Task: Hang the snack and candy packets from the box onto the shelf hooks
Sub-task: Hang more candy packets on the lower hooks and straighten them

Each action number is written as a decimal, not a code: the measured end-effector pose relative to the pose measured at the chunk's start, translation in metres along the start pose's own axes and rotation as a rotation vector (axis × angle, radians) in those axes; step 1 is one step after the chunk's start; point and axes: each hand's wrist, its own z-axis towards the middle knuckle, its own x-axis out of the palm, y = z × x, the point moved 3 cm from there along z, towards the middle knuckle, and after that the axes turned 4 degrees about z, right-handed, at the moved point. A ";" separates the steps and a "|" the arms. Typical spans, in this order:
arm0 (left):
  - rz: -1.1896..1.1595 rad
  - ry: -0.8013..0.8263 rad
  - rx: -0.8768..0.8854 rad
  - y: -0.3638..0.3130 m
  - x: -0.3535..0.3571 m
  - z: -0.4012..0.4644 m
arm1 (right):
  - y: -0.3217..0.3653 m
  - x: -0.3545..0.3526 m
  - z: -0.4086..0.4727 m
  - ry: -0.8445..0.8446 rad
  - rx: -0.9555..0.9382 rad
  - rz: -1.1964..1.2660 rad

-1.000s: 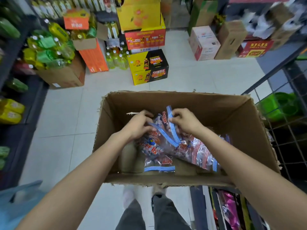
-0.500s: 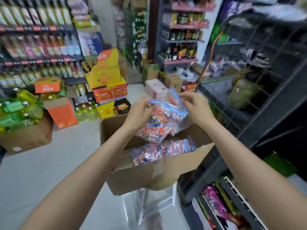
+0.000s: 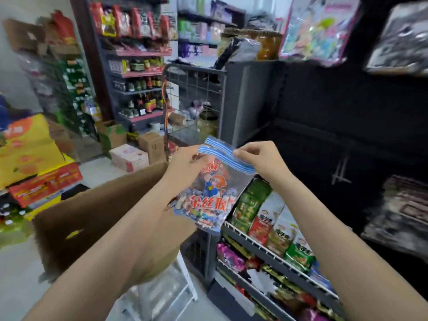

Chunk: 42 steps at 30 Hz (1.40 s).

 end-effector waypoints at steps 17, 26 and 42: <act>0.274 0.326 -0.085 -0.077 0.191 -0.005 | -0.144 -0.145 -0.096 -0.269 0.478 0.317; 0.354 0.280 -0.083 -0.080 0.195 -0.001 | -0.158 -0.168 -0.080 -0.458 0.387 0.142; 0.306 0.252 -0.091 -0.086 0.204 0.019 | -0.165 -0.176 -0.053 -0.447 0.326 -0.278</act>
